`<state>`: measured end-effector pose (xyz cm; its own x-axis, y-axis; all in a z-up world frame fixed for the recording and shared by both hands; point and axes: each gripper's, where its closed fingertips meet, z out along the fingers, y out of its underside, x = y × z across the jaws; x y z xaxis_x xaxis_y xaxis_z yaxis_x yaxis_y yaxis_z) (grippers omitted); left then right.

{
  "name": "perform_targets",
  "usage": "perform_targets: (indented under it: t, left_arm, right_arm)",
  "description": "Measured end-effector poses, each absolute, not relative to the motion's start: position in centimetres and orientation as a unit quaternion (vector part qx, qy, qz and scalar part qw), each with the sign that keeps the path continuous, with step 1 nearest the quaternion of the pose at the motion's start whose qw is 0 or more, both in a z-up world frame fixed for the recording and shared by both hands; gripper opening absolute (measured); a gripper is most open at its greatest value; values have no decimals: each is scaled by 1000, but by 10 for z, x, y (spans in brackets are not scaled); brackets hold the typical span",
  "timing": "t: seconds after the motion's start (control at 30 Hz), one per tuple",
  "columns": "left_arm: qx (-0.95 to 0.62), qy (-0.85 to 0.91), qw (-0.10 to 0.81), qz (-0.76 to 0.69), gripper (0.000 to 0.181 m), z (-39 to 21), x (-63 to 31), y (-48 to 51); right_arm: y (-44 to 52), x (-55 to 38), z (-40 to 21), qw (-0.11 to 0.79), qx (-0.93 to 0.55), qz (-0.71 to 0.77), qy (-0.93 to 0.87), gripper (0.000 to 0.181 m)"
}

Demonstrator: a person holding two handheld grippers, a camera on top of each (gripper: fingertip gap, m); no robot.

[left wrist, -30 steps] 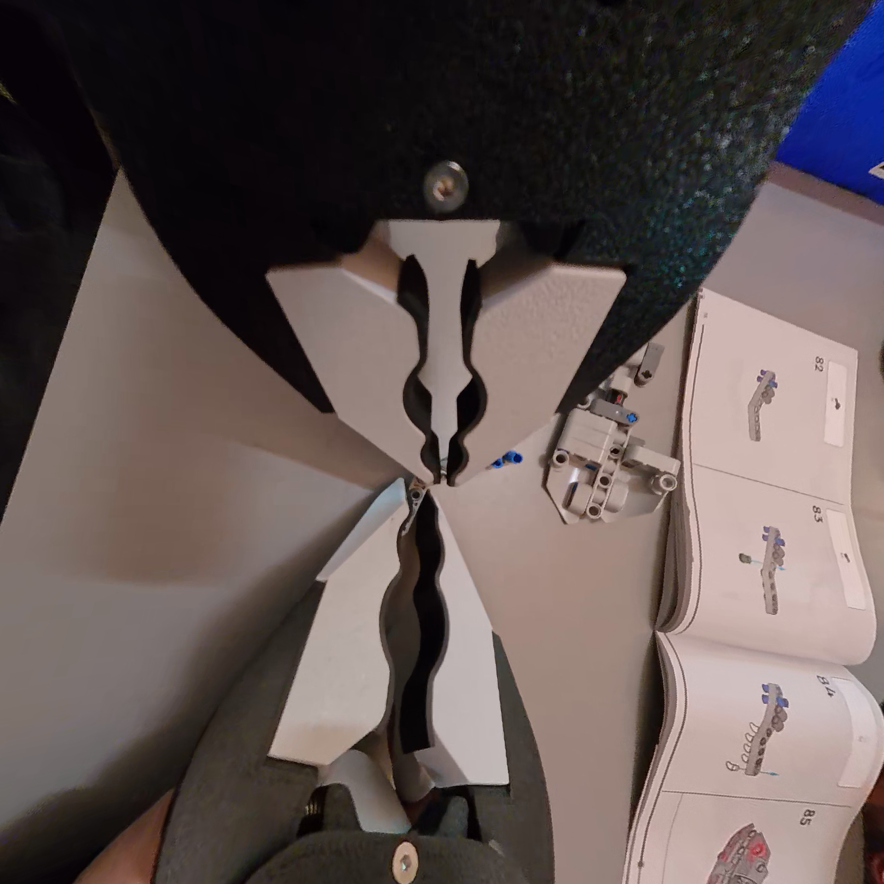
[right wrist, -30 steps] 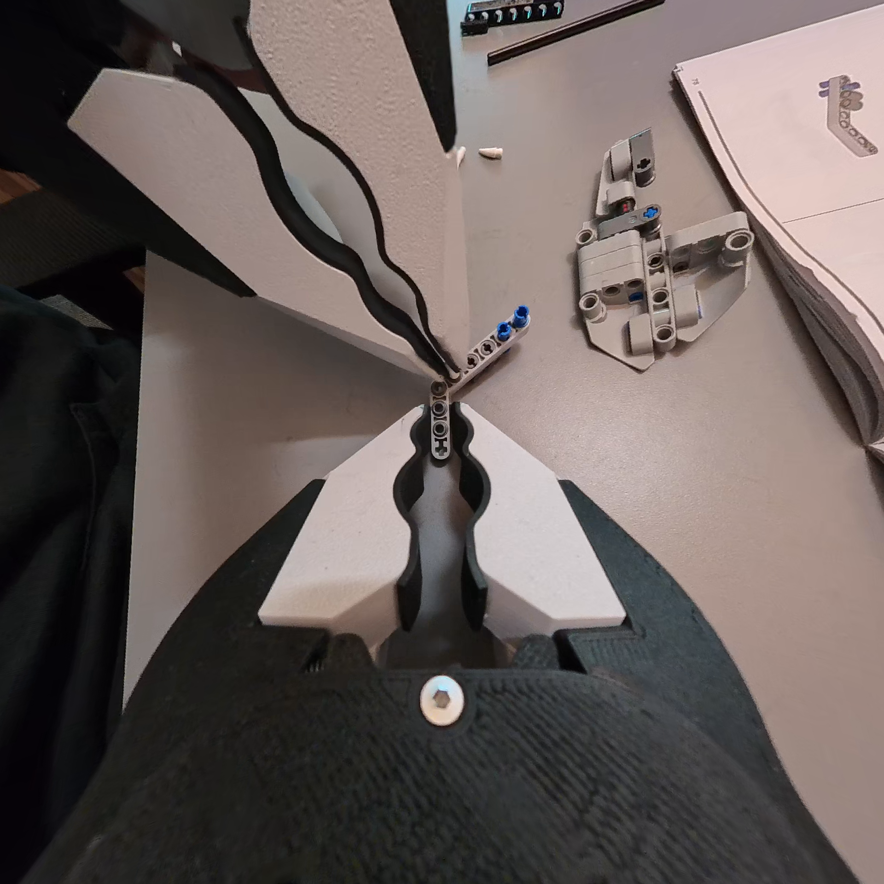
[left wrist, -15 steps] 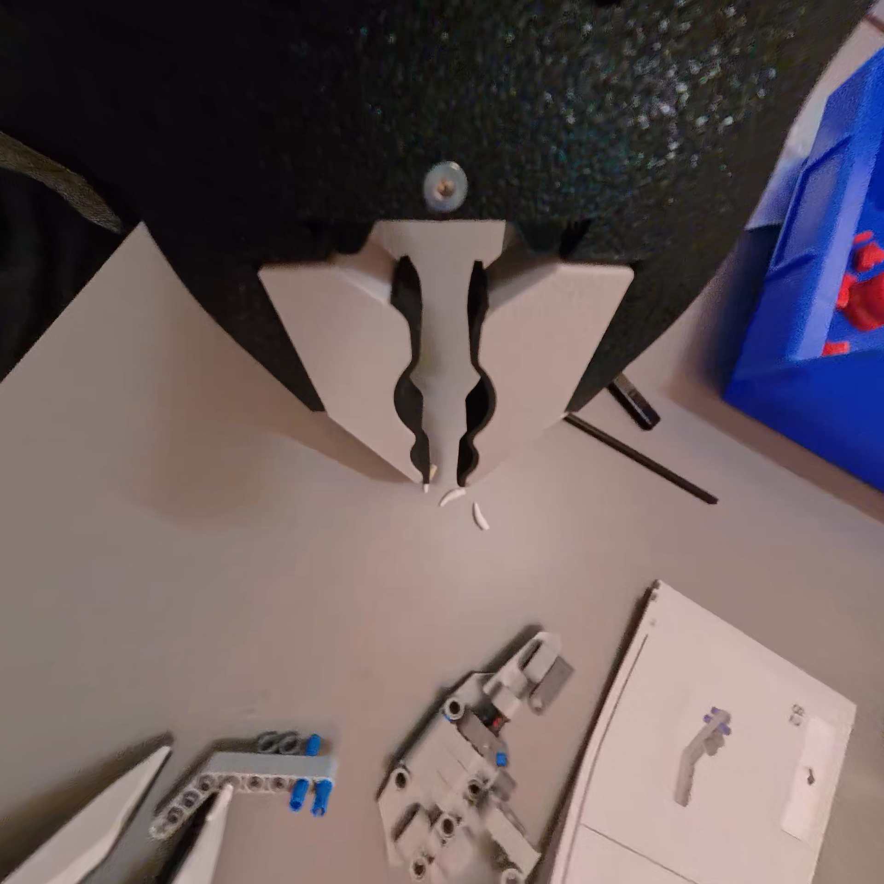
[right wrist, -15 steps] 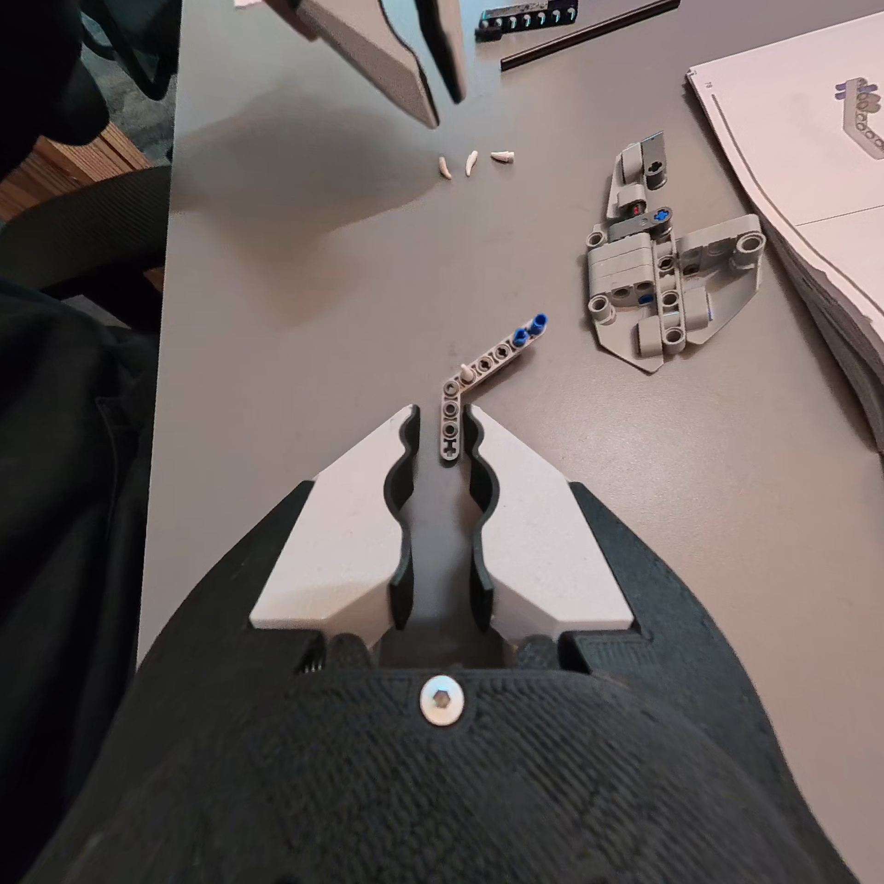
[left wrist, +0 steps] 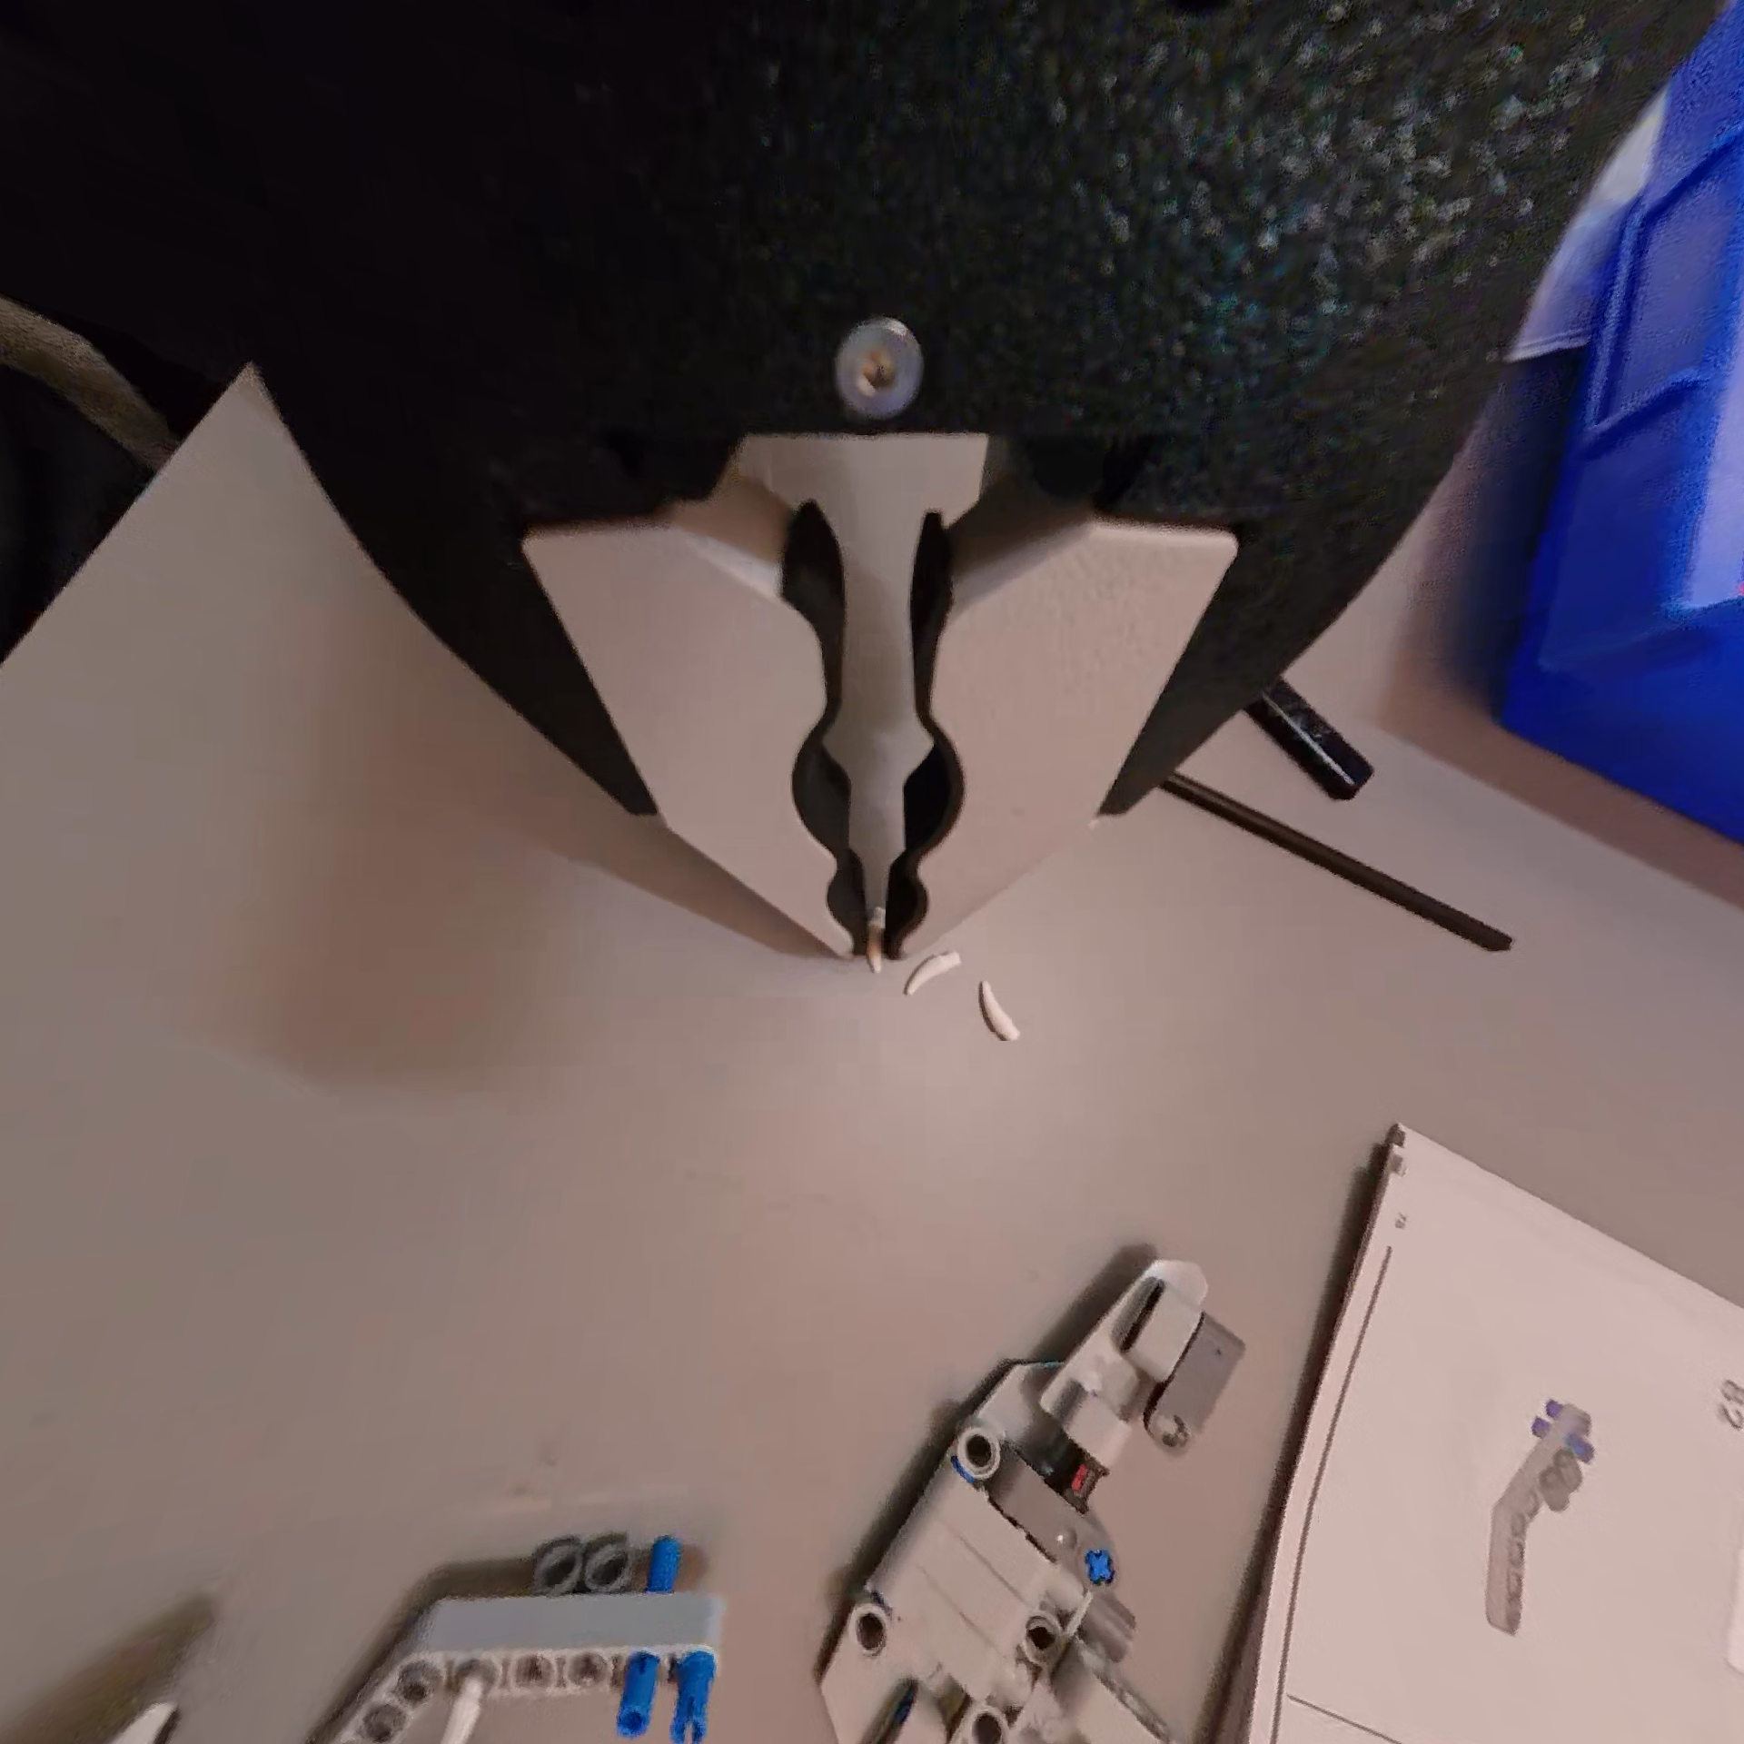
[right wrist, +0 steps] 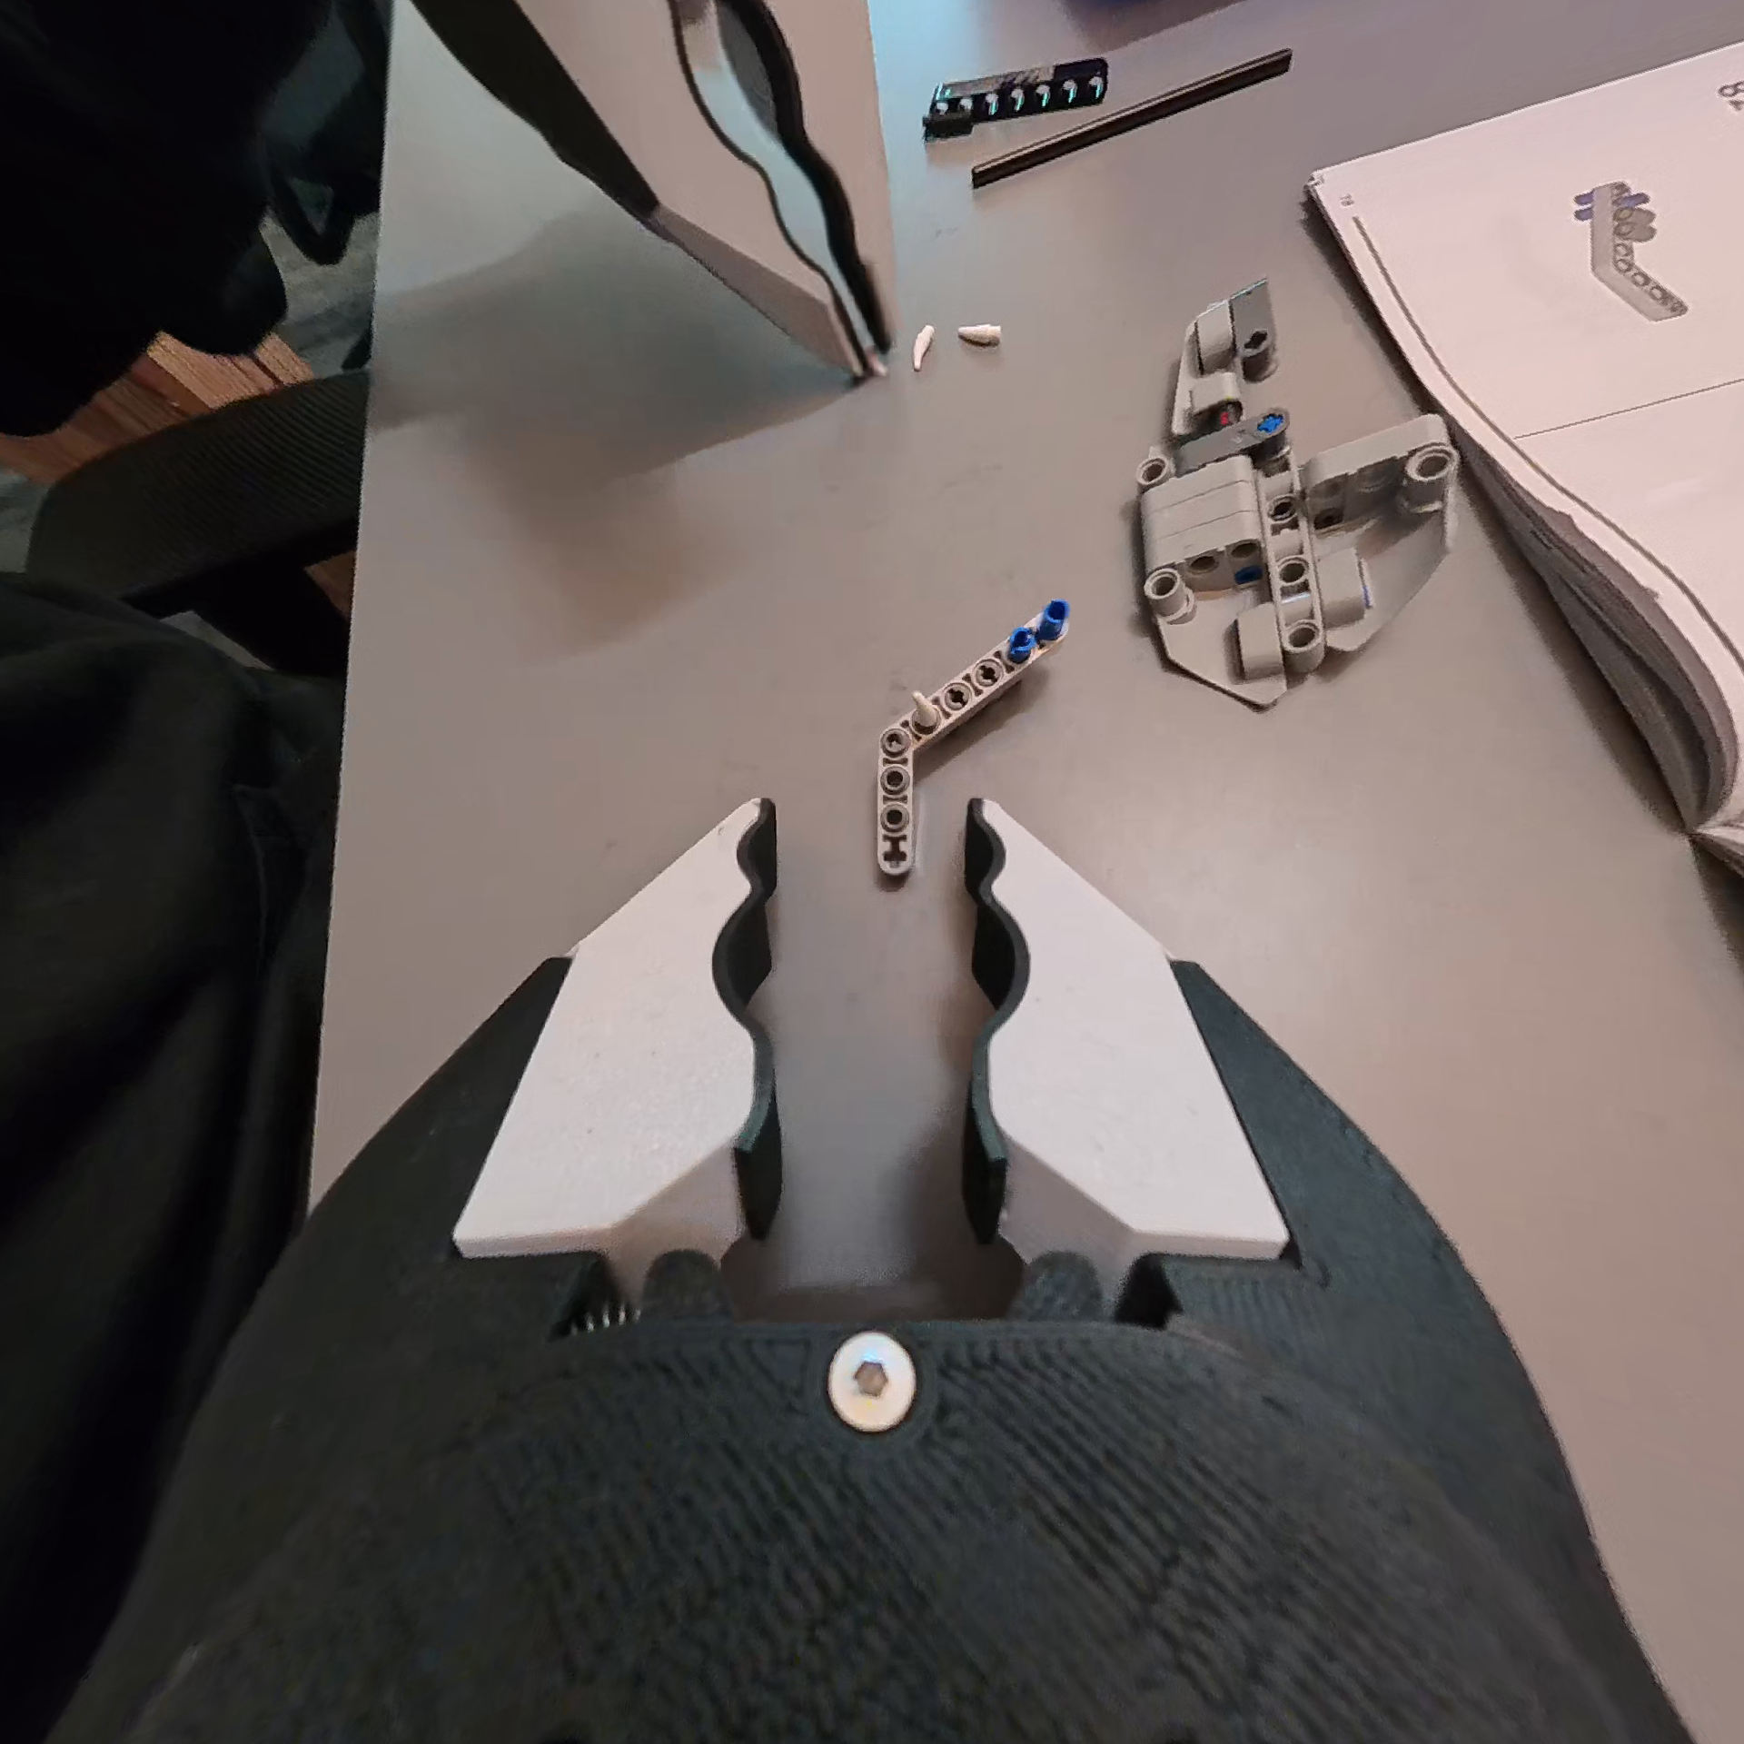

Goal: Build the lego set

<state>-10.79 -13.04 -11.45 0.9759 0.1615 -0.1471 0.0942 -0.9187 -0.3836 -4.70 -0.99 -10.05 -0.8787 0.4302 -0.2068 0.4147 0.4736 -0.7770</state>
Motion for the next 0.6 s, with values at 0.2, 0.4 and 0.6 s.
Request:
perform_targets:
  t: [0.2,0.4,0.6]
  left_arm:
    - [-959,-53,264,90,0,-104,-103,-107]
    - [-847,168,484,140,0,-37,-56,-29]
    - [-734,385,458,322,0,-2,-29,14]
  right_arm:
    - [5,-47,-79,3,-257,514,-819,29]
    - [20,-37,-47,-90,-277,608,-739,40]
    - [21,-19,6,-281,-255,724,-576,43]
